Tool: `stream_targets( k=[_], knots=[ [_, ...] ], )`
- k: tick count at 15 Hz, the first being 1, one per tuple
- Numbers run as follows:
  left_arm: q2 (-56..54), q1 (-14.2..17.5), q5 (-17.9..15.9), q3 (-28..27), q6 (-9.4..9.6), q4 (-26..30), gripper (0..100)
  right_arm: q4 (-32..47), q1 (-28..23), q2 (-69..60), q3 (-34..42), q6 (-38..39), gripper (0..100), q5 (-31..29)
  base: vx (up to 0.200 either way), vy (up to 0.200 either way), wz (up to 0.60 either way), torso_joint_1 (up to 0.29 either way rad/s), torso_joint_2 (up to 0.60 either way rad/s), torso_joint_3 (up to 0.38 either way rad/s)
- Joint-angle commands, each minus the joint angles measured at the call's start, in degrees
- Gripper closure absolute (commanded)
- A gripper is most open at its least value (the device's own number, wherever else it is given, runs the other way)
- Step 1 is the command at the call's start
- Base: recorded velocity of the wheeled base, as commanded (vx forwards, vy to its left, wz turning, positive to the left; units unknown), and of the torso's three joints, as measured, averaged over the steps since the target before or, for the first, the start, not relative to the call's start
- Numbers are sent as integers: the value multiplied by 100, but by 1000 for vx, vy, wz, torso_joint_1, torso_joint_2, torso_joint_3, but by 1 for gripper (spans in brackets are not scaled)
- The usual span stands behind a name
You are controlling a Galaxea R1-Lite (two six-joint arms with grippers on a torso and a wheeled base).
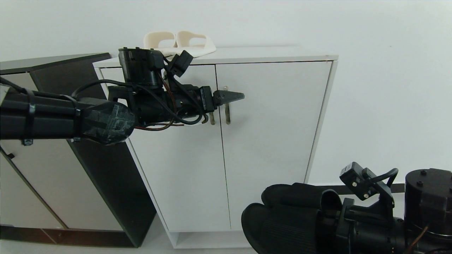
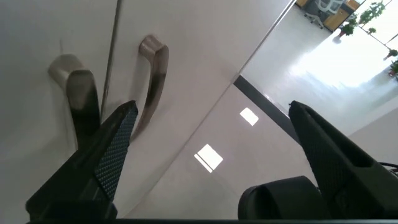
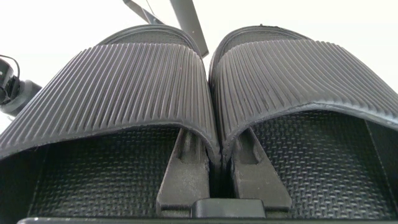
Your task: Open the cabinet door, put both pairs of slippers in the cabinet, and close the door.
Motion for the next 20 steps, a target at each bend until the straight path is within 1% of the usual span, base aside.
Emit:
stream_targets(
  k=[1,5,6,9,11,12,13,14,16,18,20],
  knots=[
    [136,9,14,-70,-3,-4,0,0,2,14,1,-1,100,1,0,0,0,0,0,0],
    [338,-44,14,-219,-3,-4,0,0,2,14,1,-1,100,1,0,0,0,0,0,0],
    [364,-44,14,-228,-3,-4,100,0,2,14,9,-1,100,1,0,0,0,0,0,0],
    [320,-44,14,-193,-3,-4,100,9,2,6,9,-1,100,1,0,0,0,0,0,0],
    [118,-52,14,-34,5,-4,100,9,2,-3,18,-10,100,10,0,0,0,0,0,0],
    [-22,-105,14,106,14,-4,100,9,2,-12,45,-71,100,10,0,0,0,0,0,0],
    [-172,-167,14,300,76,-4,100,9,2,-29,89,-177,100,159,0,0,0,0,0,0],
    [-330,-228,14,467,93,-13,100,0,2,-38,159,-273,100,335,0,0,0,0,0,0],
    [-682,-430,23,818,111,-13,100,-35,11,-100,299,-449,100,493,0,0,0,0,0,0],
    [-893,-589,216,1020,137,-21,100,-387,2,-232,546,-520,100,924,0,0,0,0,0,0],
    [-1024,-659,304,1196,243,-21,100,-536,2,-258,633,-528,100,1038,0,0,0,0,0,0]
  ],
)
